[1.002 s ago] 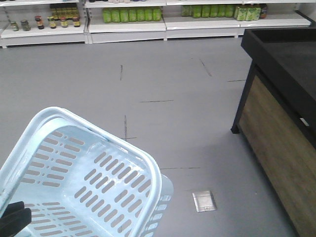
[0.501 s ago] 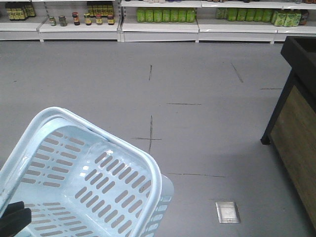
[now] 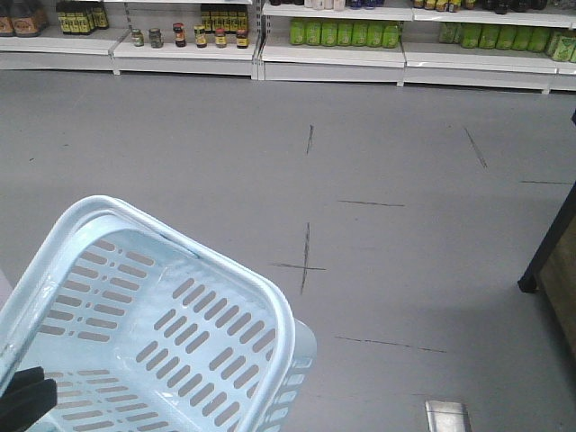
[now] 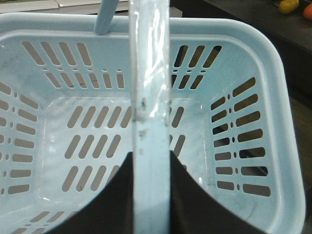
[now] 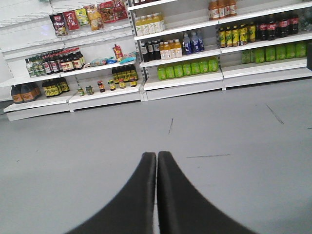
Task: Pick three apples into basket with both arms
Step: 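Drive the base around the table while holding the basket in the left gripper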
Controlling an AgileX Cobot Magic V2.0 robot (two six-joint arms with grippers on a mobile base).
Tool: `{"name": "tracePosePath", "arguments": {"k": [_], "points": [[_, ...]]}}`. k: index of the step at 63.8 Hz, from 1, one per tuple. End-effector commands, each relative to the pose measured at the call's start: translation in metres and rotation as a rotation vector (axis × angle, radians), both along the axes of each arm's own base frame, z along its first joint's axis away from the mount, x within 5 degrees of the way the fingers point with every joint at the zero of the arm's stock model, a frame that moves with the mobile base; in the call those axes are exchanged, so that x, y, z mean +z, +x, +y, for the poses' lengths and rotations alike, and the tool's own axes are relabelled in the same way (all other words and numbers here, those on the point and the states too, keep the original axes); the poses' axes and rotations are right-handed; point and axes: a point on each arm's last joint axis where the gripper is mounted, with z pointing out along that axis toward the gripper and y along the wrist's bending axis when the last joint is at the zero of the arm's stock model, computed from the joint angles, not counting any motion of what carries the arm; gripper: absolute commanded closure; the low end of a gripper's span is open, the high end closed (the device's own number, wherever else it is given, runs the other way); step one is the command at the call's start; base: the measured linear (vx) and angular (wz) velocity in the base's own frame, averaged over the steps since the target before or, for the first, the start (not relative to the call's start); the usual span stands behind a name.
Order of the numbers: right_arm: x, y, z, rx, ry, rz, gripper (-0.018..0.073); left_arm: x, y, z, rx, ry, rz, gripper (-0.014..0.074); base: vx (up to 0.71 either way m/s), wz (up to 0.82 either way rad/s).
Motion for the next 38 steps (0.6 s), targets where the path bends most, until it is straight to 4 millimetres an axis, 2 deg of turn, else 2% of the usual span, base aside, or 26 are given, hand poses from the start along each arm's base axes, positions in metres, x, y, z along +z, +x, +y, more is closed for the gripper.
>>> {"name": "tracePosePath", "arguments": {"k": [1, 38], "points": [[0.0035, -0.0002, 0.0002, 0.001, -0.013, -0.079, 0.0568, 0.0176, 0.0041, 0.0011, 0.048, -0.087, -0.072, 0.0603, 0.19, 0.08], [0.0035, -0.0002, 0.0002, 0.001, -0.013, -0.079, 0.0568, 0.0177, 0.0041, 0.0011, 0.049, -0.087, -0.072, 0.0603, 0.24, 0.01]]}}
